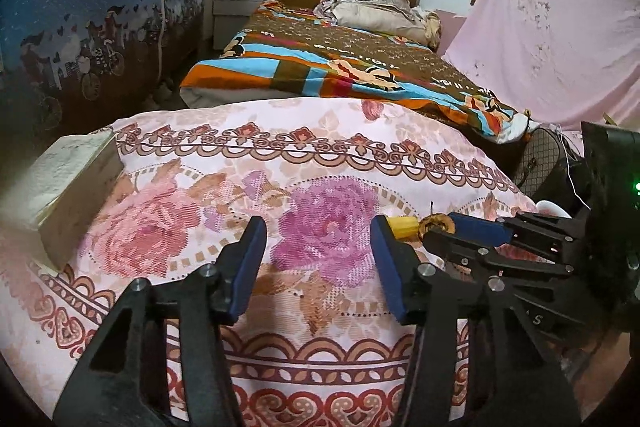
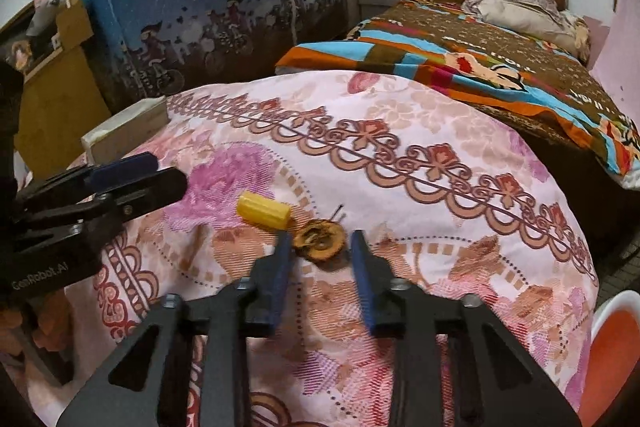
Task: Collect trash
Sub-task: 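Grasp the yellow cylinder with the left gripper while the right grasps the brown piece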
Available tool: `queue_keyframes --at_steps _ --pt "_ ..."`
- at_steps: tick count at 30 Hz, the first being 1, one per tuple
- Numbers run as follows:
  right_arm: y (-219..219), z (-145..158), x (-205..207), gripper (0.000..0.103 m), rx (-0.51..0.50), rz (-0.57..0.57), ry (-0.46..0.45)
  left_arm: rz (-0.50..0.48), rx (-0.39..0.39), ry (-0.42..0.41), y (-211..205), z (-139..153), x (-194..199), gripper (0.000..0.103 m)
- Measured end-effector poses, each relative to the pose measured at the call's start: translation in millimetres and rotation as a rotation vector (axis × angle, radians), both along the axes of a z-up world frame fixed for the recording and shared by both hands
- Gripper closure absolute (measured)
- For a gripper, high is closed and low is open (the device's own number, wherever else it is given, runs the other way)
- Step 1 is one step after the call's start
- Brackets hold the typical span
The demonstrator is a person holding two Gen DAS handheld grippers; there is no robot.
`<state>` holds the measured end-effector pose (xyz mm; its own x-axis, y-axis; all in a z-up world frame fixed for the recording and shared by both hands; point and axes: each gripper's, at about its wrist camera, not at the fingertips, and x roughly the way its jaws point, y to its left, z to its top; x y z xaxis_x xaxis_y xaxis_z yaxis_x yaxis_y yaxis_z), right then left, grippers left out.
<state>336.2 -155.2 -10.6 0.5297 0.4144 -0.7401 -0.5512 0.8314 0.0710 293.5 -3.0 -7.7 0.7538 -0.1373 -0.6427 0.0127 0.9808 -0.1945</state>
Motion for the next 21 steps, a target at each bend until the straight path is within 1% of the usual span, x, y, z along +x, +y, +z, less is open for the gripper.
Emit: queue_keyframes --at_steps 4,7,9,13,21 --pt "3 1 -3 0.08 -0.013 -0.003 -0.021 -0.014 0.001 0.001 -2 1 0 0.067" --pt "-2 5 -4 0.089 0.0 -0.022 -0.042 -0.032 -0.003 0.006 -4 1 1 0.067" --pt "-9 7 -5 0.089 0.01 -0.058 -0.055 -0.046 0.001 0.01 -7 1 1 0.068" --pt "-17 9 -3 0.089 0.03 -0.096 -0.052 -0.089 0.026 0.021 -18 1 3 0.068" --pt "-44 15 -6 0.089 0.039 -0.204 -0.076 -0.173 0.087 0.078 -46 -4 16 0.068"
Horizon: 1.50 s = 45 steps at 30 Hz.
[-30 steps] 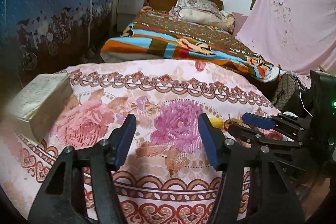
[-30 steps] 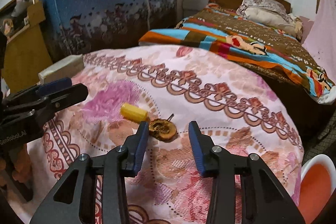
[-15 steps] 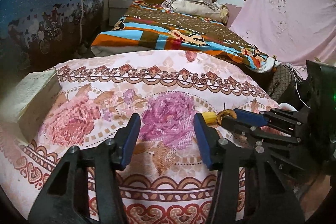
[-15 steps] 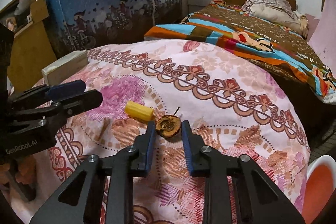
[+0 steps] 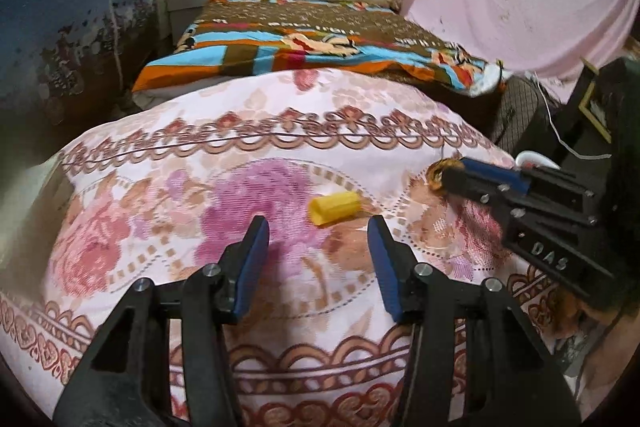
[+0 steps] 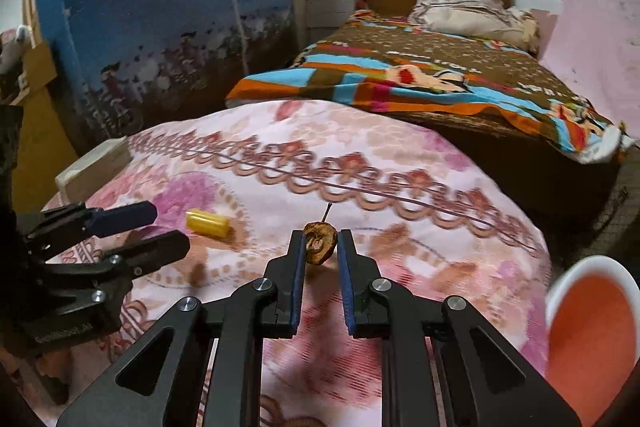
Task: Collect trash
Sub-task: 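Grasp the yellow cylinder with the left gripper while the right grasps the brown piece, then lift both held items and carry them over the orange basin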
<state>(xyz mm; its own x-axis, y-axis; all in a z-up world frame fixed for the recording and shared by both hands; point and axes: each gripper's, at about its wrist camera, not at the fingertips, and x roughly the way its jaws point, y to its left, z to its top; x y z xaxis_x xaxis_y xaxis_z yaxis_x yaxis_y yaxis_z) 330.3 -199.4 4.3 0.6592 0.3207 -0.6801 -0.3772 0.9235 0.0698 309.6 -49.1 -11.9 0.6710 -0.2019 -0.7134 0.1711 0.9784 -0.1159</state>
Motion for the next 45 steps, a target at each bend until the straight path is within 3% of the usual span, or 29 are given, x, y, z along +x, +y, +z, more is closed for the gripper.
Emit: queue_keyframes --at_steps 5,10,13,19,24,30,33,38,45 --pt "-22 -2 6 0.088 0.071 -0.067 0.035 -0.004 0.08 0.038 -18 -5 13 0.069" --pt "-31 -3 8 0.087 0.114 -0.089 0.052 0.008 0.086 0.052 -23 -6 19 0.081" --pt "-30 -2 7 0.07 0.11 -0.089 0.046 0.015 0.096 0.043 -23 -6 18 0.087" --pt "-31 0 4 0.062 0.117 -0.087 0.032 0.067 0.04 0.02 -9 -3 8 0.087" --pt "-22 -3 7 0.061 0.07 -0.067 0.047 0.138 -0.031 -0.023 12 4 -8 0.087" --pt "-11 -11 11 0.062 -0.026 -0.088 0.063 0.136 -0.026 -0.029 10 2 -9 0.087" --pt "-10 -13 10 0.072 -0.049 -0.094 0.065 0.136 -0.028 -0.036 10 2 -9 0.087" --pt "-15 -13 11 0.074 -0.019 -0.094 0.073 0.134 -0.038 -0.065 11 5 -13 0.087" --pt "-18 -13 12 0.066 0.031 -0.069 0.095 0.121 -0.027 -0.07 7 5 -14 0.087"
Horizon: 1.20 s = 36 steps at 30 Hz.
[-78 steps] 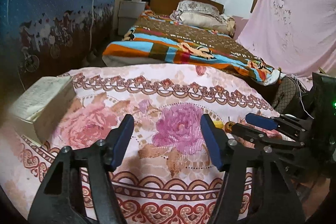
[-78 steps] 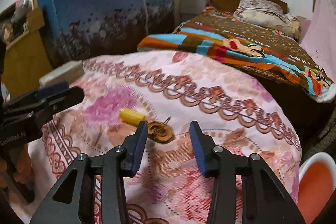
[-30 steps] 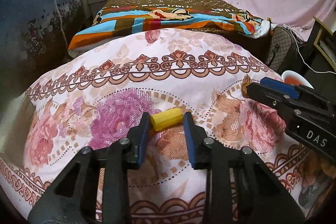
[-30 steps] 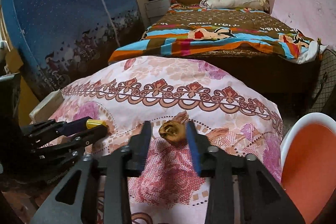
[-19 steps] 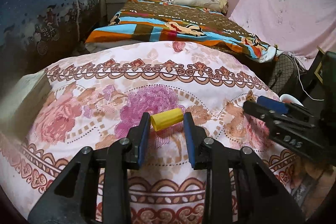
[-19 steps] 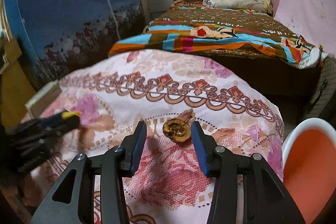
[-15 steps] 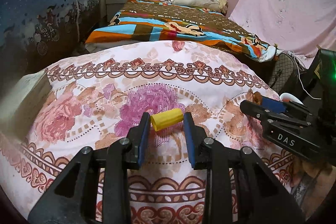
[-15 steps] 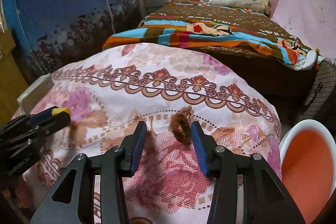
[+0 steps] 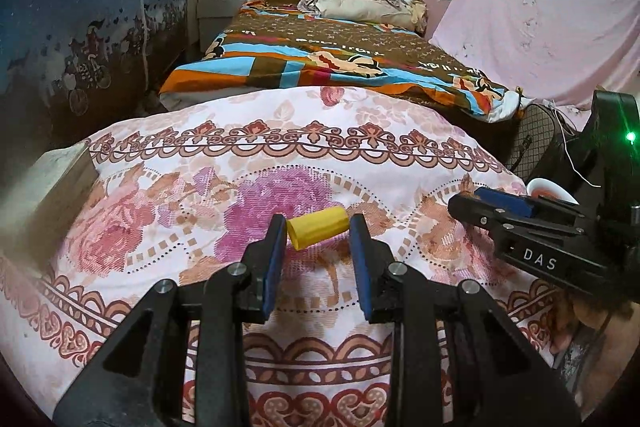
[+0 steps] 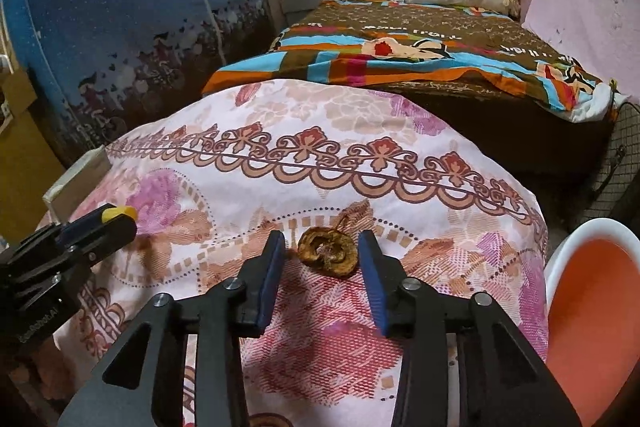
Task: Collect trash
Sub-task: 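Lift both held items and carry them over the orange basin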
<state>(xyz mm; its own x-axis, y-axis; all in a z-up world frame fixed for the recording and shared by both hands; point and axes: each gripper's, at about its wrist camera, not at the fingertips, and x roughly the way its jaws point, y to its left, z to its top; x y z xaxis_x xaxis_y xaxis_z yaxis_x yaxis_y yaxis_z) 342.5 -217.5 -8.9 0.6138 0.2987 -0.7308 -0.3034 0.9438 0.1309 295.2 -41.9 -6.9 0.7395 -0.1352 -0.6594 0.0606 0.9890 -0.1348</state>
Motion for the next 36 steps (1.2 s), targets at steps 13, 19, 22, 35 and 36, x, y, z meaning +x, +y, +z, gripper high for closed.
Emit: queue_keyframes --at_steps 13,19,22,35,36 --pt "3 1 -3 0.075 -0.025 -0.005 -0.02 -0.002 0.002 -0.042 -3 4 -6 0.087" --pt "3 17 -24 0.075 -0.005 0.003 -0.153 0.0 -0.006 -0.111 0 10 -16 0.087" --pt "2 26 -35 0.075 0.002 0.0 -0.234 0.0 -0.013 -0.159 1 16 -23 0.087" --pt "-12 57 -85 0.075 0.05 -0.055 -0.556 -0.01 0.008 -0.334 -10 41 -49 0.087" --pt "-16 58 -88 0.075 0.064 -0.066 -0.576 -0.012 0.008 -0.342 -12 43 -50 0.087"
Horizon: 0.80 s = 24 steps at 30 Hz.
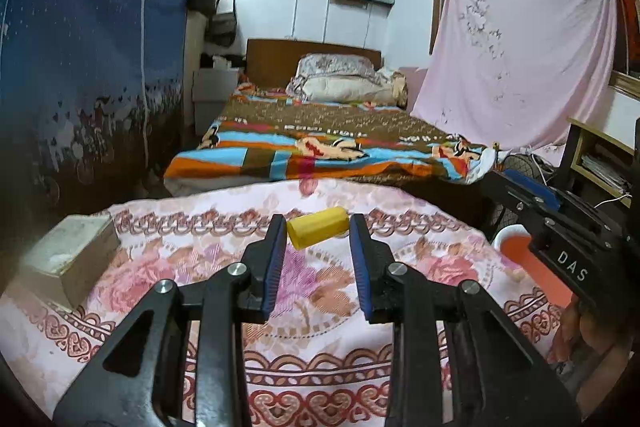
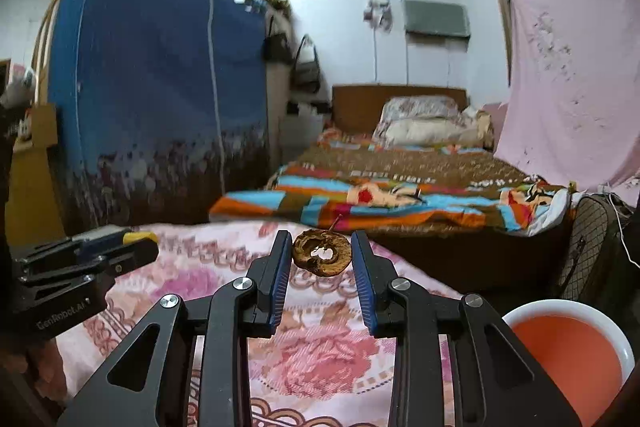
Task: Collect trash
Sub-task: 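Lift both held items and carry them over the orange basin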
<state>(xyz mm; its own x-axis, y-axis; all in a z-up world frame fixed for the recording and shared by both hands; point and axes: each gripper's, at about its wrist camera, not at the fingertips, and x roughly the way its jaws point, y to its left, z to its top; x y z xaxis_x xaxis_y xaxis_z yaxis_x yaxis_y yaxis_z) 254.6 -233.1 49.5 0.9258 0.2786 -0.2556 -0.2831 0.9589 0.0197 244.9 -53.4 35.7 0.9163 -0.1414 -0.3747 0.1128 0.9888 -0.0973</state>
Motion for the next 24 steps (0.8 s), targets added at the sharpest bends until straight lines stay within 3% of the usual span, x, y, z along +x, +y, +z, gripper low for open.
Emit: queue_keyframes --at_steps 10,24 --pt "-28 15 -28 0.075 0.068 -0.075 -0.151 -0.053 0.023 -0.093 -28 21 -13 0.087" --pt "-66 28 -49 0.074 0.08 -0.192 -0.253 -0.154 0.05 -0.189 -71 40 -26 0.087"
